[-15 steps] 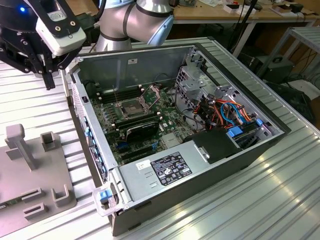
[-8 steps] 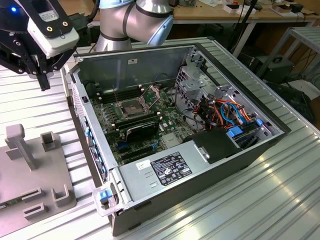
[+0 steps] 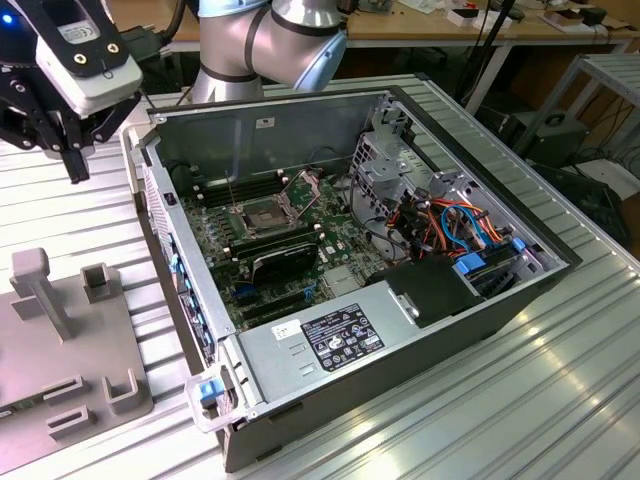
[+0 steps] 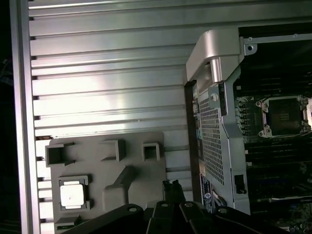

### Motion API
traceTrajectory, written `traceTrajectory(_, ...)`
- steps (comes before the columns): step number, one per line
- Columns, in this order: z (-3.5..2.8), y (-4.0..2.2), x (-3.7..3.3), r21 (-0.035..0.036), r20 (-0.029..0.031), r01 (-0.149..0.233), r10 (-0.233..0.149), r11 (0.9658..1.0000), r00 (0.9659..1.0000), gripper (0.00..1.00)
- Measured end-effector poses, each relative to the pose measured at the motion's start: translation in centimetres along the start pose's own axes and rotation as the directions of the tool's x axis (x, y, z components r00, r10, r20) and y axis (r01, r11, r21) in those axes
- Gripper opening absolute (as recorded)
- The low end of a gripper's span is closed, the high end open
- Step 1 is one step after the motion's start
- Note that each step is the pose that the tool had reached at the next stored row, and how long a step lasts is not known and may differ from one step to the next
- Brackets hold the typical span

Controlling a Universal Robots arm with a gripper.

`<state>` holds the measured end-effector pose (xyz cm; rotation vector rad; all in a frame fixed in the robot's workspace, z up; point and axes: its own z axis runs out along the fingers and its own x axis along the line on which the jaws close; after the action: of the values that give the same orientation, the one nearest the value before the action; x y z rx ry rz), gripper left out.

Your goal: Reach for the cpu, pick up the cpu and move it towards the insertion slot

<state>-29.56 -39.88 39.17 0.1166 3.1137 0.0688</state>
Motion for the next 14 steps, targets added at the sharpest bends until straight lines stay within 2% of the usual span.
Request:
traceTrajectory(7, -0.01, -0.05, 0.72, -0.0001, 0.0001, 0.000, 0.000, 1.0000, 1.0000, 0.11)
traceTrajectory(14, -0.04, -0.14, 1.90, 0.0000, 0.0000, 0.000, 0.000, 1.0000, 1.0000, 0.11)
